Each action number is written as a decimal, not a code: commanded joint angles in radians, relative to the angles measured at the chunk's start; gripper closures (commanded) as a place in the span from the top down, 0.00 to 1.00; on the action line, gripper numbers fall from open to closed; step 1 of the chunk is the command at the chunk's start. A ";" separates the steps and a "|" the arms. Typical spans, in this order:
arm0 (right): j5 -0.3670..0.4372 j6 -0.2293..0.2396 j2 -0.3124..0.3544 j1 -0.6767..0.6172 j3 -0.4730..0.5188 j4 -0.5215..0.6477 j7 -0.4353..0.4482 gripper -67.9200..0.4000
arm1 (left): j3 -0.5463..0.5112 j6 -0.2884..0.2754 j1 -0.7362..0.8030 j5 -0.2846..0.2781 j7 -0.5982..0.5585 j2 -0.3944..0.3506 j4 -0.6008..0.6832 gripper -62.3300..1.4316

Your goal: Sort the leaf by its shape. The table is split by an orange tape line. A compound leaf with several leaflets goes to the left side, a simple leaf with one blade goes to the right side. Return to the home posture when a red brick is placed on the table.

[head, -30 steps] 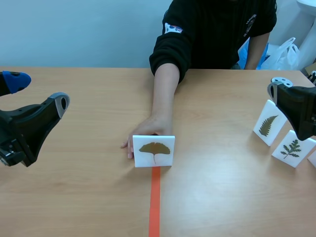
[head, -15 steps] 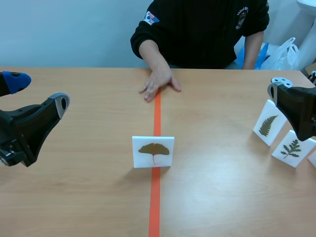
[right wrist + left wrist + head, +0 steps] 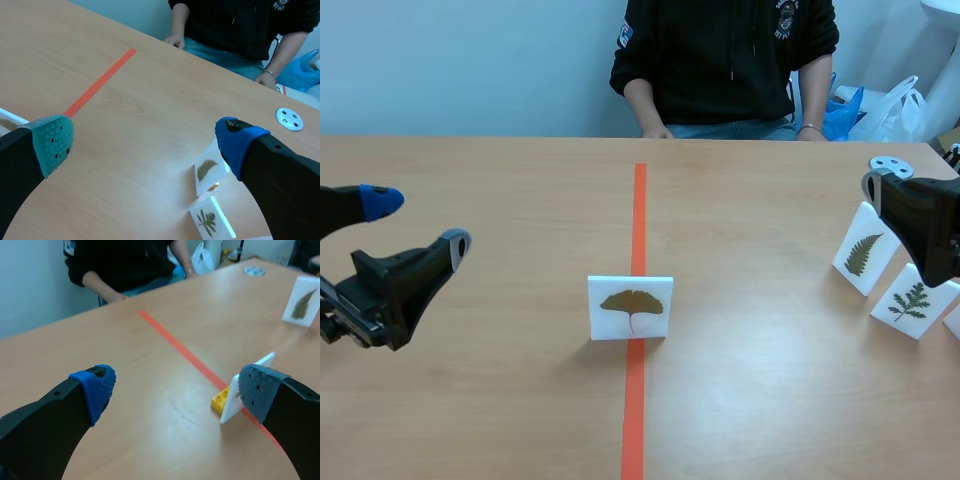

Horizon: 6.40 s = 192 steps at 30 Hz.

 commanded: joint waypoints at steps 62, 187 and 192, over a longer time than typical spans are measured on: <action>0.009 -0.006 0.011 0.014 0.007 0.014 0.000 0.85 | 0.717 0.005 -0.703 0.134 -0.123 0.319 -0.849 0.46; 0.008 -0.006 0.016 0.015 0.008 0.014 0.004 0.85 | 0.085 0.189 -0.012 0.053 0.035 -0.019 0.135 1.00; 0.009 -0.006 0.034 0.014 0.008 0.014 0.004 0.85 | 0.085 0.191 0.062 0.000 0.076 -0.003 0.203 1.00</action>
